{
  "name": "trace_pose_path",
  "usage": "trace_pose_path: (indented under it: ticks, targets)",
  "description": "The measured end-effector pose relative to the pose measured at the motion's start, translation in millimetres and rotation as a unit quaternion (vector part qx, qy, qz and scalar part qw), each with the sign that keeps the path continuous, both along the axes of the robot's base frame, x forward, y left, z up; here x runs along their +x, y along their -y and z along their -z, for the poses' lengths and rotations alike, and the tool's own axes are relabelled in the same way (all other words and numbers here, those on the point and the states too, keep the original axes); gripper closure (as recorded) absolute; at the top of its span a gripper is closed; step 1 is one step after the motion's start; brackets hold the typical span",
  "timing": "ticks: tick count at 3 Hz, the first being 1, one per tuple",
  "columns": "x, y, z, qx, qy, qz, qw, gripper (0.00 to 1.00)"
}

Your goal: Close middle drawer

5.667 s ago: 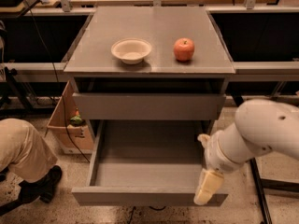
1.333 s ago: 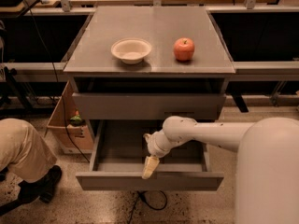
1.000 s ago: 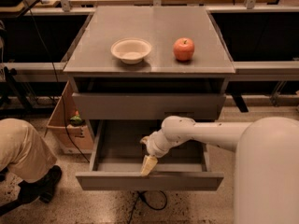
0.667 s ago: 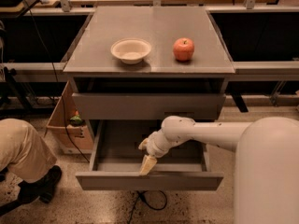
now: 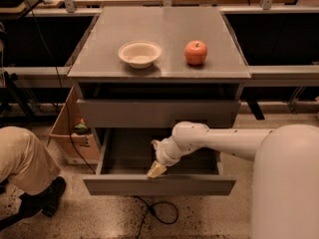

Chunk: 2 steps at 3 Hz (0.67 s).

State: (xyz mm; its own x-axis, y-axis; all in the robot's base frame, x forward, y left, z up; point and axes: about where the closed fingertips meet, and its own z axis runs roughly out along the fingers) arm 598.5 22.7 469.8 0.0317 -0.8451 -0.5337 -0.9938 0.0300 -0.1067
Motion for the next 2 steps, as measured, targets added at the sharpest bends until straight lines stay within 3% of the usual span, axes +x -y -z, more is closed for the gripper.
trace_pose_path:
  ticks: [2]
  targets:
    - [-27, 22, 14, -0.028, -0.046, 0.006, 0.9985, 0.0]
